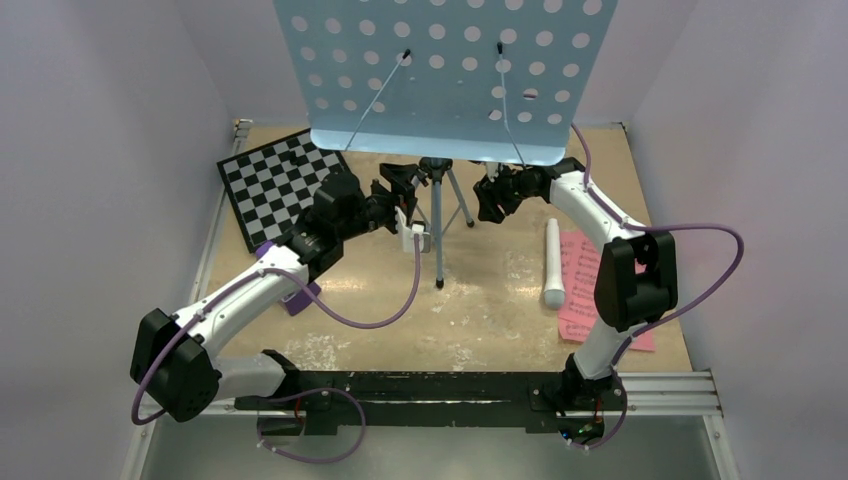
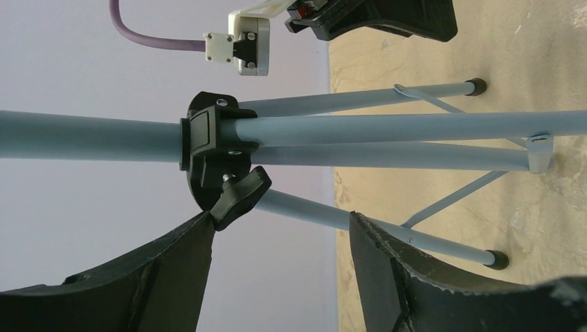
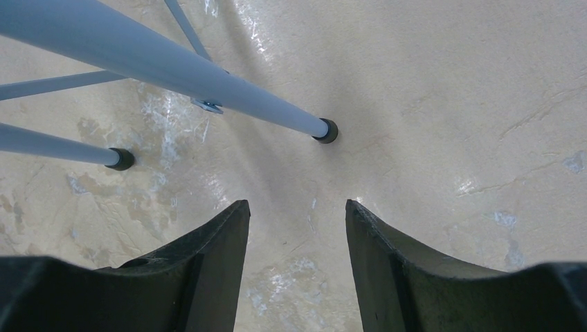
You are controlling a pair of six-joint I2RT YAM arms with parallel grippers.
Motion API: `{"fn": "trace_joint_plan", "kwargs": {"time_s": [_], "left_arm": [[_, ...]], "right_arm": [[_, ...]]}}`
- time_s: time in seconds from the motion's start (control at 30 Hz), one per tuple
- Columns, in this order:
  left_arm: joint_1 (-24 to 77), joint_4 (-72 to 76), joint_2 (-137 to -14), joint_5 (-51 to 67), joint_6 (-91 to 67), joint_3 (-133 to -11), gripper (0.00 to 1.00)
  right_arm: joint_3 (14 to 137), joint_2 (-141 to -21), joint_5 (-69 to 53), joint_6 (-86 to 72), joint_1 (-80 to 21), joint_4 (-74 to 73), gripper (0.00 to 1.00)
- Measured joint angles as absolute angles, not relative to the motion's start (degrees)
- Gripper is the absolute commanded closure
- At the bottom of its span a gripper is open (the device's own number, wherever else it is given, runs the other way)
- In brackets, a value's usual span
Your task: Pack up the instrument practice props
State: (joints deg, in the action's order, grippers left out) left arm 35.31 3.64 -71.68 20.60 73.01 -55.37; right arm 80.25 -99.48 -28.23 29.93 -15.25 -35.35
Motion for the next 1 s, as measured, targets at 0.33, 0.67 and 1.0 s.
{"fn": "trace_joint_plan", "kwargs": {"time_s": [0.33, 0.67, 1.0], "left_arm": [[35.3, 3.7, -72.3, 20.4, 71.9, -54.6, 0.27], [35.8, 1.1, -75.2, 24.1, 70.2, -54.5, 0.27], [34.2, -5.6, -71.0, 28.9, 69.2, -53.3, 0.27]], "right_arm": [[80.2, -99.5, -28.2, 29.6, -15.2, -35.4, 0.43], [80.2, -99.5, -28.2, 29.5, -15.1, -35.6, 0.43], [80.2, -99.5, -28.2, 28.7, -14.3, -36.0, 0.43]]}}
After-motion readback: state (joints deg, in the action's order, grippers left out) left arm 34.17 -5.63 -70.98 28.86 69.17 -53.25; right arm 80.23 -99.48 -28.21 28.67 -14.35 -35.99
